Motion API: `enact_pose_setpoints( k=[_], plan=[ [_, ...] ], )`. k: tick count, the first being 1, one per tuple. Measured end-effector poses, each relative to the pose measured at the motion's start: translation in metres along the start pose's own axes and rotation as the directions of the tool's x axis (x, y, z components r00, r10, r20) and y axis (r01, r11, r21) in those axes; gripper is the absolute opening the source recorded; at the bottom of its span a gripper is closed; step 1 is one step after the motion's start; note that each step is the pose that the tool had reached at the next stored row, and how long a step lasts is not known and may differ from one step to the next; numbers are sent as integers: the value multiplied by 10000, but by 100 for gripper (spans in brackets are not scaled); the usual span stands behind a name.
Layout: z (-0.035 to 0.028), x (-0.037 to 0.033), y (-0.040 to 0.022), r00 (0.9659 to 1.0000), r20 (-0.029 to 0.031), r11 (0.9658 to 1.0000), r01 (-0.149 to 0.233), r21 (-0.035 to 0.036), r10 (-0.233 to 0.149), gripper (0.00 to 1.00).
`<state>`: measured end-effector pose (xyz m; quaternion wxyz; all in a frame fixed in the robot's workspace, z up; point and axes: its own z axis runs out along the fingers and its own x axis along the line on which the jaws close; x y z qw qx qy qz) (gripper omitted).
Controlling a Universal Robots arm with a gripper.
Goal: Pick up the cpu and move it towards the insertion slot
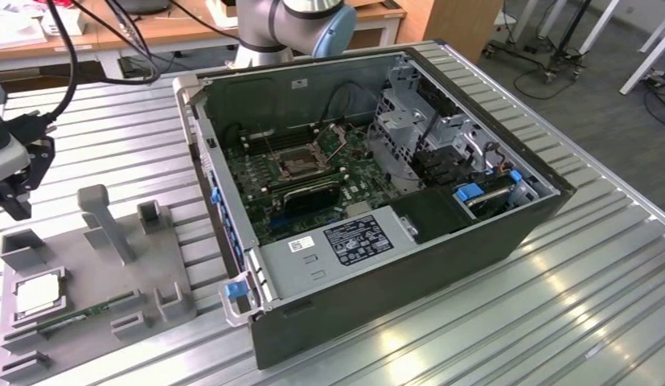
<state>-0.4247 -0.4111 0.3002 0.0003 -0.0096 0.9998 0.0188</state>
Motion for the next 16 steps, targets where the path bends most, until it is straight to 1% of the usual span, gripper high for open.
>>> enact_pose_setpoints(
  k=[4, 10, 16],
  plan=[
    [35, 10, -1, 10000, 0, 10000, 0, 0, 0, 11],
    [52, 21, -1, 10000, 2, 10000, -1, -1, 1, 11],
    [73, 58, -2, 10000, 1, 10000, 0, -1, 0, 11]
  ],
)
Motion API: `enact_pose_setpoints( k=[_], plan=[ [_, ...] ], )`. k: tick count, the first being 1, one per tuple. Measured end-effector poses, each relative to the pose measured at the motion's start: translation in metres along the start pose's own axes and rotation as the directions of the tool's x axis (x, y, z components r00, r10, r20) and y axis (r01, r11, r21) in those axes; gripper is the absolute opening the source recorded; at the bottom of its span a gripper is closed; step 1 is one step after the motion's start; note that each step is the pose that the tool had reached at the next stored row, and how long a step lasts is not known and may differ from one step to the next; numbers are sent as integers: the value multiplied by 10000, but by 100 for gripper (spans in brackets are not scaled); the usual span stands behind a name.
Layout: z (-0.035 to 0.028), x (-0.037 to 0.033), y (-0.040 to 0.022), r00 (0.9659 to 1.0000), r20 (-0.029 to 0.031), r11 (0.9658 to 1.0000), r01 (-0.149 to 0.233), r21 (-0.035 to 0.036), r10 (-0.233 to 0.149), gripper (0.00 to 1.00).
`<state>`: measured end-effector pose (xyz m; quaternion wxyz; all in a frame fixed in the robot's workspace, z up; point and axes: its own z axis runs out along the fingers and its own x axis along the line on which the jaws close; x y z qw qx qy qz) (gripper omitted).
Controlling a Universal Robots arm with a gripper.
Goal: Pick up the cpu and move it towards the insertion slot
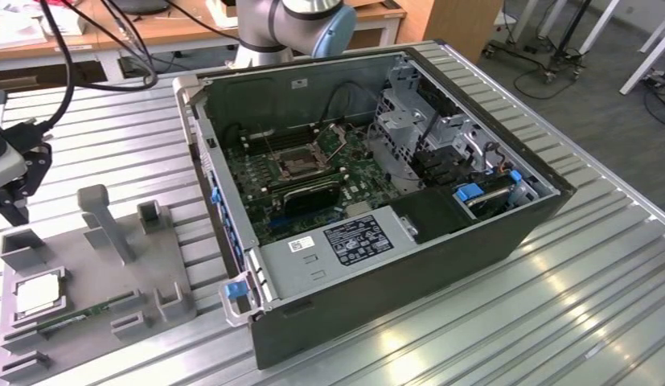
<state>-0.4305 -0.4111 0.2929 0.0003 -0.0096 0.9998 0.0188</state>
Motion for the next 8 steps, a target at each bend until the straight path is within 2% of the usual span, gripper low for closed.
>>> enact_pose_setpoints(
  k=[8],
  plan=[
    [18, 37, 0, 10000, 0, 10000, 0, 0, 0, 11]
  ],
)
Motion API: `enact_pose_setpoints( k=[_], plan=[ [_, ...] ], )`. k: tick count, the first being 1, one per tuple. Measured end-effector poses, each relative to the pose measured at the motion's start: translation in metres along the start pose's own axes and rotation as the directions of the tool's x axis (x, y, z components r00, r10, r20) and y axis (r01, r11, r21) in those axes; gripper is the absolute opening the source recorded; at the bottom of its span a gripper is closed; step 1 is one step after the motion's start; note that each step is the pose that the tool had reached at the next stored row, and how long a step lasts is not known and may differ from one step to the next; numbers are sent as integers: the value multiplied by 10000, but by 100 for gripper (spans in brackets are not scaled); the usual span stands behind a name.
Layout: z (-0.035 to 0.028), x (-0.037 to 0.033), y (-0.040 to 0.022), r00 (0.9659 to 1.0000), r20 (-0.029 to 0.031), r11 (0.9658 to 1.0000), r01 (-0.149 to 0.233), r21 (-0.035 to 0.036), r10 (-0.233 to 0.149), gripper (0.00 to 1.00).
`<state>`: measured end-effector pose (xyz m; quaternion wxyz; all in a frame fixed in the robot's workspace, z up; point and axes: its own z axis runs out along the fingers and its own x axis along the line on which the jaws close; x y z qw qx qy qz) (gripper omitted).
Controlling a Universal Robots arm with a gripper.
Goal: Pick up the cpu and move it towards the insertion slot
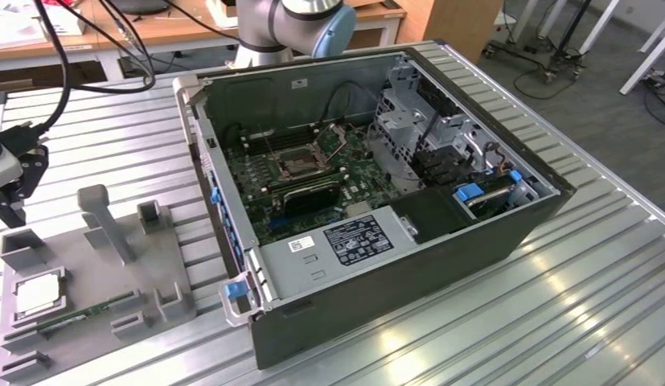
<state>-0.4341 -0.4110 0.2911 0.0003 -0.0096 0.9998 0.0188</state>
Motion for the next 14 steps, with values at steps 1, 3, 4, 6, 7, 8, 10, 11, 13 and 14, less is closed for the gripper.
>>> enact_pose_setpoints(
  k=[1, 3, 4, 6, 7, 8, 10, 11, 13, 14],
  plan=[
    [3, 1, 0, 10000, 0, 10000, 0, 1, 0, 11],
    [6, 1, 0, 10000, 0, 10000, 0, 1, 0, 11],
    [7, 1, 0, 10000, 0, 10000, 0, 0, 0, 11],
    [14, 1, -1, 10000, 2, 10000, 0, -1, 0, 11],
    [16, 1, -1, 10000, 0, 10000, 0, 0, 0, 11],
    [18, 1, -1, 10000, 0, 10000, 0, 0, 0, 11],
    [18, 1, -1, 10000, -2, 10000, 0, 1, 0, 11],
    [26, 1, -1, 10000, 0, 10000, 0, 0, 0, 11],
    [31, 1, -1, 10000, 0, 10000, 0, 0, 0, 11],
    [33, 1, -1, 10000, 1, 10000, -1, 0, 1, 11]
  ],
)
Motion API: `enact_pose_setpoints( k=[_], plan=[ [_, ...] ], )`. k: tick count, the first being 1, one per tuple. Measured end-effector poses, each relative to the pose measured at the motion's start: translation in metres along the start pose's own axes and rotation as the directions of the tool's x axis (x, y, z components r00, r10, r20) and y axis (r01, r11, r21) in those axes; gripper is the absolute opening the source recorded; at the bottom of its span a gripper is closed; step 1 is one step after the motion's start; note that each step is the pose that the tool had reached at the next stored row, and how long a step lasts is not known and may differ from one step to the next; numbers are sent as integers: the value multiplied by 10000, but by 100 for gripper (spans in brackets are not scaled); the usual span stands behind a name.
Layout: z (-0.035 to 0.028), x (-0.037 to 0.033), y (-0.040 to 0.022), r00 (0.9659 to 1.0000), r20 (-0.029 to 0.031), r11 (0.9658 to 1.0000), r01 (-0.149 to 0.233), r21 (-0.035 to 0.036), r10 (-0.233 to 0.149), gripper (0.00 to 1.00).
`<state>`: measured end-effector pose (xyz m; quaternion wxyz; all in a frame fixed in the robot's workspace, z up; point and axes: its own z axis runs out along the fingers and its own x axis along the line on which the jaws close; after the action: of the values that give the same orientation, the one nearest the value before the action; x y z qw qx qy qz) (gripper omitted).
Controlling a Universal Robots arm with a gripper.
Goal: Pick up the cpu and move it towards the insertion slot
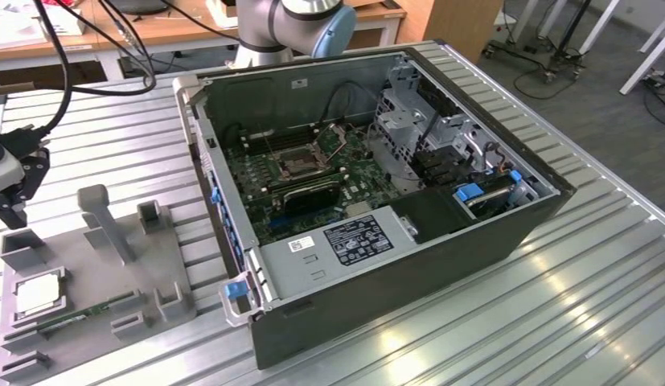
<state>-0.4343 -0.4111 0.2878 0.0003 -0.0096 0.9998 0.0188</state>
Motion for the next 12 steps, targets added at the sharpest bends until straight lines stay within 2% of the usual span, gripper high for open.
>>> enact_pose_setpoints(
  k=[12],
  plan=[
    [30, 65, -24, 10000, 2, 10000, 0, 0, 0, 11]
  ],
)
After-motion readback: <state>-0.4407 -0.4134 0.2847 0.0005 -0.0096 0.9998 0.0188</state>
